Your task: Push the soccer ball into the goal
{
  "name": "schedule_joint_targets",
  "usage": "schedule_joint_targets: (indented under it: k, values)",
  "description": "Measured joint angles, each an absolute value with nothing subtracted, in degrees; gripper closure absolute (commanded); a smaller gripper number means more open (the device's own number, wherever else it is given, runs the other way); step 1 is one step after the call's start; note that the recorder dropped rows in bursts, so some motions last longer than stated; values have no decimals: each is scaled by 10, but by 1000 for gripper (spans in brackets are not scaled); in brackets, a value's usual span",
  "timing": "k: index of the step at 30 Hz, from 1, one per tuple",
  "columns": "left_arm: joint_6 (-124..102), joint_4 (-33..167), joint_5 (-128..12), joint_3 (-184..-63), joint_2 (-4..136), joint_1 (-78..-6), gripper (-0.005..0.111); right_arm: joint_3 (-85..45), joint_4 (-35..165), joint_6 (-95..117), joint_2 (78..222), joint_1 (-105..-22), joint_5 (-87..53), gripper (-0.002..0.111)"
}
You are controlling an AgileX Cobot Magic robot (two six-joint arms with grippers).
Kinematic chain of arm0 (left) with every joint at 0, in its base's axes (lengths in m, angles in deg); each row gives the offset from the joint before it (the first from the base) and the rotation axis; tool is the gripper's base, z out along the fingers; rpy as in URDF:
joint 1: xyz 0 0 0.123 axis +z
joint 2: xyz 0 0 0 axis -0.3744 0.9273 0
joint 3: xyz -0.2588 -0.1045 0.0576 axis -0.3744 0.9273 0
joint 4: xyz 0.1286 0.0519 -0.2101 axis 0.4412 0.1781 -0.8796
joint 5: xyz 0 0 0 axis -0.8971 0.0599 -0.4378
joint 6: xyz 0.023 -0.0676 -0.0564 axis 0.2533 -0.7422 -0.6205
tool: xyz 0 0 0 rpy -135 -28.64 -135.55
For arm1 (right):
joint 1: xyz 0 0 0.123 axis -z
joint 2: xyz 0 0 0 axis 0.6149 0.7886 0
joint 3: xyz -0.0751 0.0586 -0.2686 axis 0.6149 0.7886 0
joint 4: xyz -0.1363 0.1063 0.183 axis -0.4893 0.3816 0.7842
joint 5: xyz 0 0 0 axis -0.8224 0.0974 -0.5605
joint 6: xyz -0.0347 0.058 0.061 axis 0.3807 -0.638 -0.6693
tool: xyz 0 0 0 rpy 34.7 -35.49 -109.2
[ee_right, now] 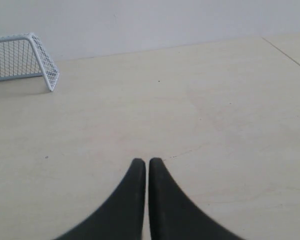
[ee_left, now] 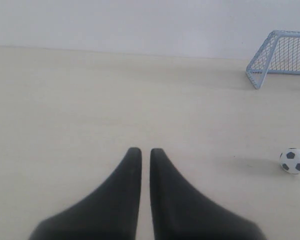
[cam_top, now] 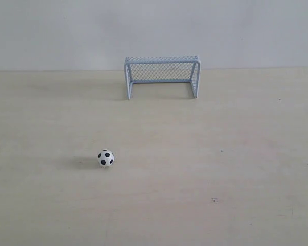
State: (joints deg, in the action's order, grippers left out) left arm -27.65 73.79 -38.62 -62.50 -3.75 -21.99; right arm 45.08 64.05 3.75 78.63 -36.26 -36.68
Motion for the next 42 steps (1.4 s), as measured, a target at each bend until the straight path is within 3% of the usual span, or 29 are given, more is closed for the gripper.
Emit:
schedule_joint_targets:
  k: [7,23,42]
  values:
    - [-276,738,-386,-625,-37,-220,100,435,660,38,786,-363,-372,108]
    - [-276,738,-386,-625,-37,-220,100,216,758,37,784,-363,-372,108]
    - [-276,738,-386,-625,-37,-220,100,200,784,17,784,-363,-341,108]
